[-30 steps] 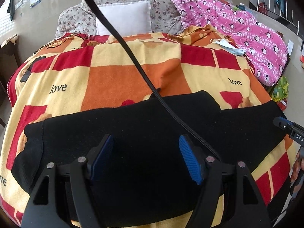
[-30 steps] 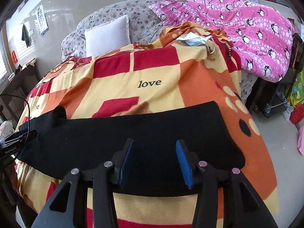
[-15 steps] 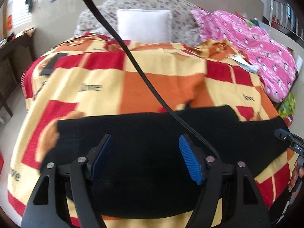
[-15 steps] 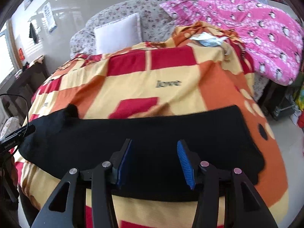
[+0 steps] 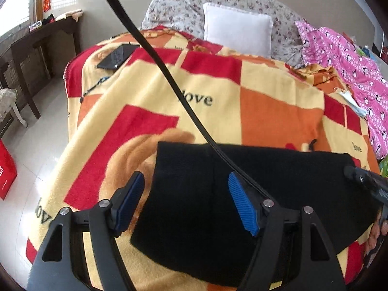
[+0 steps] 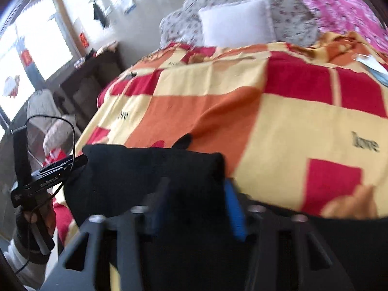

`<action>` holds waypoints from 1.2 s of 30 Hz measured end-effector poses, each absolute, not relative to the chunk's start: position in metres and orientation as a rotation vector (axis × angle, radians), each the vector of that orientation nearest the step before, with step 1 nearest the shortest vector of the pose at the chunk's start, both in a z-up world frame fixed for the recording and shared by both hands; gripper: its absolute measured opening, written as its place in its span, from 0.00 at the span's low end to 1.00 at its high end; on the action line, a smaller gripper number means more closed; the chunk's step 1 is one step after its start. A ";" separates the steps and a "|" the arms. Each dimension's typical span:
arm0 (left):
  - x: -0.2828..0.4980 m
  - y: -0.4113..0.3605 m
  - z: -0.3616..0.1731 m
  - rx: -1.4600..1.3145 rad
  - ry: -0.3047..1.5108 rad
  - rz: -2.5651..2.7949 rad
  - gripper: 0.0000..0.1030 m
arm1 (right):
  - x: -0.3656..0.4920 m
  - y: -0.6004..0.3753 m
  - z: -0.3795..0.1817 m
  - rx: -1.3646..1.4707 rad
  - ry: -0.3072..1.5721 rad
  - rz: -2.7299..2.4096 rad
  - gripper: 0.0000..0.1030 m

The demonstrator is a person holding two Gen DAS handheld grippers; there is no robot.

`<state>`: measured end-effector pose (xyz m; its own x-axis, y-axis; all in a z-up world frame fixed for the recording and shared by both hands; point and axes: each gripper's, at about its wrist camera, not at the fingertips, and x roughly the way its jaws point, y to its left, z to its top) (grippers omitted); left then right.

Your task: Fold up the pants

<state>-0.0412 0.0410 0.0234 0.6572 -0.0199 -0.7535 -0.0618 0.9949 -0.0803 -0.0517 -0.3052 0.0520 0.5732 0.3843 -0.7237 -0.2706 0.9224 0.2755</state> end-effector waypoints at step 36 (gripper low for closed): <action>-0.067 0.031 0.035 -0.083 0.818 0.027 0.79 | -0.127 -0.289 0.060 0.002 0.832 0.367 0.34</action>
<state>-0.0671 0.0307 0.0350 0.6837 -0.0079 -0.7297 -0.0561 0.9964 -0.0634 -0.1266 -0.2890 0.0600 0.6140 0.3191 -0.7219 -0.3176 0.9372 0.1442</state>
